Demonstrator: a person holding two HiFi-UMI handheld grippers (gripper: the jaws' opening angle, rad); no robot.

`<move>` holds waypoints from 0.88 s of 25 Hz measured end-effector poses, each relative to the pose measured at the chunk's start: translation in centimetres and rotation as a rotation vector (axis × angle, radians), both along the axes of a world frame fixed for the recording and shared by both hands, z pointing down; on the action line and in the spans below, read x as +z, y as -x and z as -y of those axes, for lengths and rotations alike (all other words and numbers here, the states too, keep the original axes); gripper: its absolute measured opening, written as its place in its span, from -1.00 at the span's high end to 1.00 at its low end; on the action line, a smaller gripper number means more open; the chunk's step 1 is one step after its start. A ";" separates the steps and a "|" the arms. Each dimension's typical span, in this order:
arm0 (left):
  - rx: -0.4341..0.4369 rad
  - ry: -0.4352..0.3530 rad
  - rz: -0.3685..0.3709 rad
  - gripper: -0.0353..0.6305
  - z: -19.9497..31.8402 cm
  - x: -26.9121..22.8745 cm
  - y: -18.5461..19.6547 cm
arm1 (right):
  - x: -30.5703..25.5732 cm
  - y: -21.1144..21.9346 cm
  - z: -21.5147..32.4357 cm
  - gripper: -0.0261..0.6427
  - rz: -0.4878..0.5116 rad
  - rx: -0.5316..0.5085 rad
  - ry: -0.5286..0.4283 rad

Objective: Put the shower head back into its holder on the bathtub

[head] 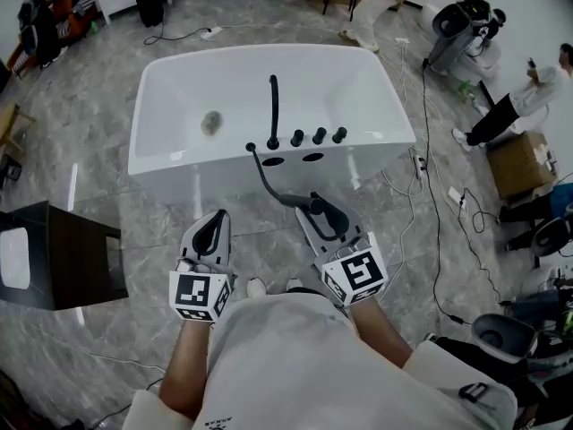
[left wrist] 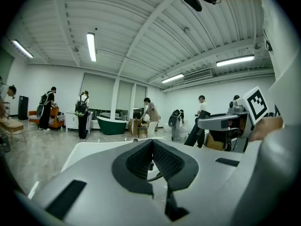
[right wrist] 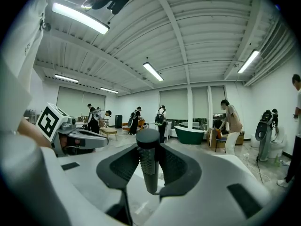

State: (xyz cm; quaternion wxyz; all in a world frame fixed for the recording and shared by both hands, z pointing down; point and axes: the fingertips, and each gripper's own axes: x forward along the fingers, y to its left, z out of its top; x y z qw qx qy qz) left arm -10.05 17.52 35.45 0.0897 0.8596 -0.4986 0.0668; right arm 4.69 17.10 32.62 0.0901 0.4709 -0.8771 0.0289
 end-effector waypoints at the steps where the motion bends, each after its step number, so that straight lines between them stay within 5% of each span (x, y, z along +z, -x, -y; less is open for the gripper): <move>1: 0.001 -0.002 0.003 0.86 0.0 0.0 0.2 | -0.1 0.1 0.1 0.50 -0.004 0.001 -0.003; 22: 0.017 0.012 -0.015 0.86 2.1 0.6 -0.6 | -2.0 0.8 2.6 0.50 0.000 -0.059 -0.041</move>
